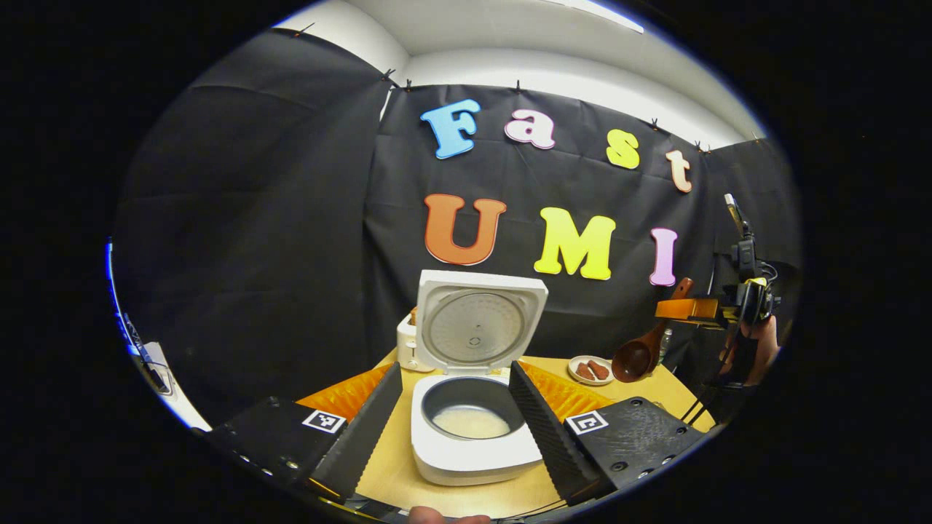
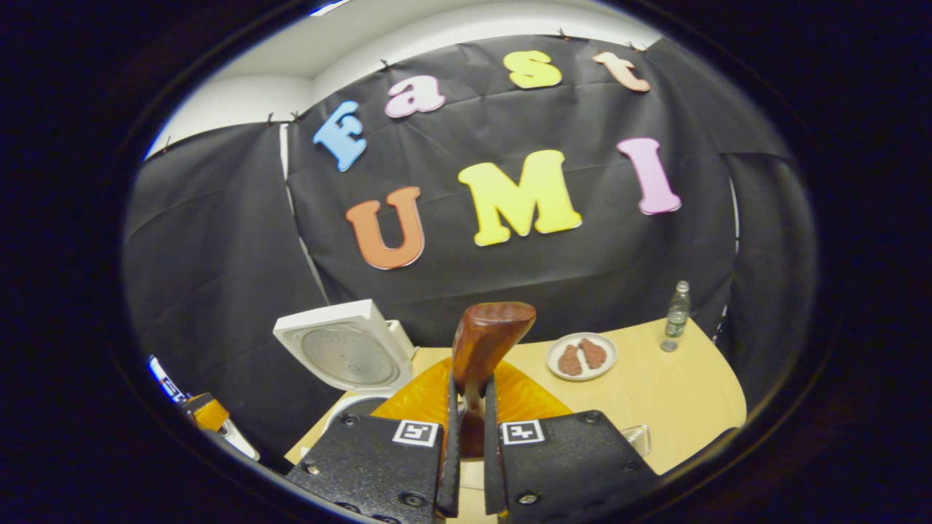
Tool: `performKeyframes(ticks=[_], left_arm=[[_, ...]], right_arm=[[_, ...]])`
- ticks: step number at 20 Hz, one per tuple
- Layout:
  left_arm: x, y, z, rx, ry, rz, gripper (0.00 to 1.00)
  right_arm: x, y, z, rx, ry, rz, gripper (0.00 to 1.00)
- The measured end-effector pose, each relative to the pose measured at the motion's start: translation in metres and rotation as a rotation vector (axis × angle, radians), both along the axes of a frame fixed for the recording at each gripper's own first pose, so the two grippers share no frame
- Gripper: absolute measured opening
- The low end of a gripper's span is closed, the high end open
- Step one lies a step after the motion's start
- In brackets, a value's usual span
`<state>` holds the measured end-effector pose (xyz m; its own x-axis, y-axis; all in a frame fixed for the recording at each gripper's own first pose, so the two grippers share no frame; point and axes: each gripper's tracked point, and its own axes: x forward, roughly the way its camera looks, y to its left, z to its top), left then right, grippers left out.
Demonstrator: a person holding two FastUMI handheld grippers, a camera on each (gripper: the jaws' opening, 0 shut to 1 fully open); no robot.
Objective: Close the left gripper, press the button to open the rice cooker; take a wooden spoon from the chopstick holder with the right hand, scoop a spoonful of rice and pour it into the rice cooker, then put the wooden spoon back into the chopstick holder.
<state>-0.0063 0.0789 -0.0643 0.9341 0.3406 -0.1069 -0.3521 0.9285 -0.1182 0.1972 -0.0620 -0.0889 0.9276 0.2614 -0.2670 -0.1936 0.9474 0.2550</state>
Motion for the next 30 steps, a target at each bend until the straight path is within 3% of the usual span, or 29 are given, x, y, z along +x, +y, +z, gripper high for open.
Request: performKeyframes(ticks=[6, 12, 21, 30], left_arm=[[0.038, -0.034, 0.011, 0.015, -0.008, -0.065, 0.94], [0.058, -0.049, 0.014, 0.000, 0.010, -0.052, 0.94], [0.079, -0.050, 0.025, 0.020, 0.044, -0.008, 0.94], [0.110, -0.052, 0.047, 0.036, 0.025, -0.033, 0.94]], right_arm=[[-0.016, -0.113, -0.033, 0.019, 0.053, -0.186, 0.18], [-0.005, -0.168, -0.097, 0.023, 0.129, -0.237, 0.18], [0.031, -0.184, -0.209, 0.003, 0.224, -0.210, 0.18], [0.029, -0.174, -0.253, 0.015, 0.254, -0.174, 0.22]])
